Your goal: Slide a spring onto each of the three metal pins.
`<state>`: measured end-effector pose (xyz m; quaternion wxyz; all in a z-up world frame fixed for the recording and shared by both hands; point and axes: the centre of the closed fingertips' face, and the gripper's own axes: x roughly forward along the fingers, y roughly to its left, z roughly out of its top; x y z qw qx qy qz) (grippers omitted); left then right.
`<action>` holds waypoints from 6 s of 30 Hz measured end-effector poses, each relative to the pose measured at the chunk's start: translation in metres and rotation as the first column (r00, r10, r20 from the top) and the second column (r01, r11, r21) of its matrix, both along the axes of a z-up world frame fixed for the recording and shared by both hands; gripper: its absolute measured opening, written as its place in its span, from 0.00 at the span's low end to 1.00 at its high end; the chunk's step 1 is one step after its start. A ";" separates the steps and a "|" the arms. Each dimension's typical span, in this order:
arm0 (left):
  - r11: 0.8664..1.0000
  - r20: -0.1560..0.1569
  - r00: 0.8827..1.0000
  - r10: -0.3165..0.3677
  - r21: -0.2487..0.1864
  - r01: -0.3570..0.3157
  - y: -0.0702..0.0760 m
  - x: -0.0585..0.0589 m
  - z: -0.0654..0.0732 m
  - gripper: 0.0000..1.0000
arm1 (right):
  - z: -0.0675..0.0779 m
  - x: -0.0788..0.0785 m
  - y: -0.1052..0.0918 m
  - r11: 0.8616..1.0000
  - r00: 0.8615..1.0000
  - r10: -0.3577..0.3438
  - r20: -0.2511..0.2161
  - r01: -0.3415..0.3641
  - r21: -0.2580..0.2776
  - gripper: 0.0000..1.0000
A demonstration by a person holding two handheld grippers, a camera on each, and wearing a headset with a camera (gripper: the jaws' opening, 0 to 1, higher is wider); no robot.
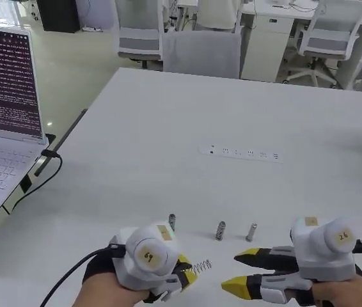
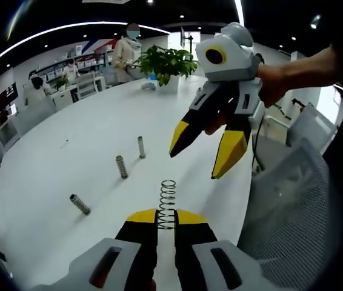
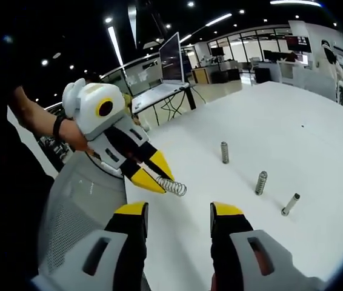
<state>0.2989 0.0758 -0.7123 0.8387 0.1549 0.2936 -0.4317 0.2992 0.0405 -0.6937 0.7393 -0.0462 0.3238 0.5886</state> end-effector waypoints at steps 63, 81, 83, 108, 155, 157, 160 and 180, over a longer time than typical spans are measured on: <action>0.987 0.041 0.986 -0.162 -0.014 0.163 -0.037 -0.017 0.000 0.03 | -0.002 -0.021 0.005 0.957 0.965 0.260 0.031 -0.253 -0.143 0.09; 0.985 0.050 0.985 -0.166 -0.046 0.168 -0.042 -0.016 -0.001 0.01 | 0.004 -0.023 0.005 0.935 0.948 0.315 0.049 -0.301 -0.189 0.09; 0.983 0.055 0.983 -0.174 -0.052 0.177 -0.044 -0.017 0.001 0.01 | 0.005 -0.024 0.005 0.928 0.942 0.332 0.052 -0.316 -0.198 0.09; 0.961 0.092 0.980 -0.177 -0.198 0.192 -0.057 -0.019 0.026 0.01 | 0.015 -0.031 -0.001 0.780 0.830 0.554 0.071 -0.487 -0.391 0.09; 0.957 0.117 0.979 -0.165 -0.221 0.187 -0.065 -0.010 0.033 0.08 | 0.017 -0.021 -0.016 0.656 0.758 0.649 0.062 -0.517 -0.550 0.08; 0.958 0.113 0.981 -0.157 -0.223 0.179 -0.063 -0.010 0.033 0.09 | 0.016 -0.018 -0.019 0.664 0.767 0.638 0.068 -0.503 -0.553 0.08; 0.960 0.103 0.984 -0.146 -0.227 0.166 -0.059 -0.010 0.032 0.10 | 0.014 -0.015 -0.023 0.676 0.782 0.620 0.071 -0.485 -0.555 0.08; 0.975 0.064 0.996 -0.063 -0.209 0.075 -0.020 -0.008 0.024 0.21 | 0.001 -0.010 -0.044 0.705 0.832 0.550 0.067 -0.420 -0.571 0.08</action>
